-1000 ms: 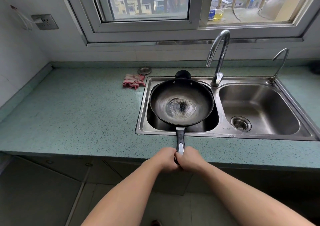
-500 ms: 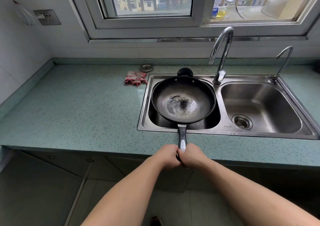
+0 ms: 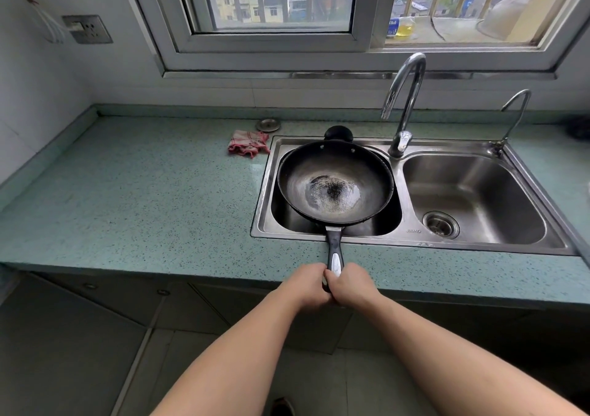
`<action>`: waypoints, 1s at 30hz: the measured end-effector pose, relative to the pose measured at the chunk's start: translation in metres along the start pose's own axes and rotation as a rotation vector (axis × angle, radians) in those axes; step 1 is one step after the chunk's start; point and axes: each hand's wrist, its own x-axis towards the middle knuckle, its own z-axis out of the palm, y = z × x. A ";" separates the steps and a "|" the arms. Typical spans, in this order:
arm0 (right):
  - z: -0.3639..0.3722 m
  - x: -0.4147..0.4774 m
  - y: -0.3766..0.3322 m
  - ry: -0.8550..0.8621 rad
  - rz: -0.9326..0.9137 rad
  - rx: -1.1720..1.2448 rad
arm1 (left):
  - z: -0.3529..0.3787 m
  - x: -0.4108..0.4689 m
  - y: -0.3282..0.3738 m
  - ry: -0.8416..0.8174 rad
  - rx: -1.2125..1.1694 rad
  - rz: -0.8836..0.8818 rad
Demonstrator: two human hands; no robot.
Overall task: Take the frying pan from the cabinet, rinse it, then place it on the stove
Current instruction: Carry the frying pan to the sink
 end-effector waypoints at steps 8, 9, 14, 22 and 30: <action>-0.020 -0.020 0.000 0.026 -0.040 -0.032 | -0.013 -0.006 0.008 0.064 0.217 -0.051; -0.023 -0.022 0.001 0.030 -0.053 -0.032 | -0.016 -0.009 0.011 0.080 0.222 -0.054; -0.042 -0.042 0.004 0.034 -0.108 -0.034 | -0.025 -0.032 0.021 0.142 0.268 -0.073; -0.070 -0.083 0.001 0.113 -0.187 -0.008 | -0.051 -0.071 0.040 0.237 0.328 -0.029; -0.077 -0.140 0.005 0.280 -0.217 0.047 | -0.050 -0.126 0.048 0.364 0.312 0.088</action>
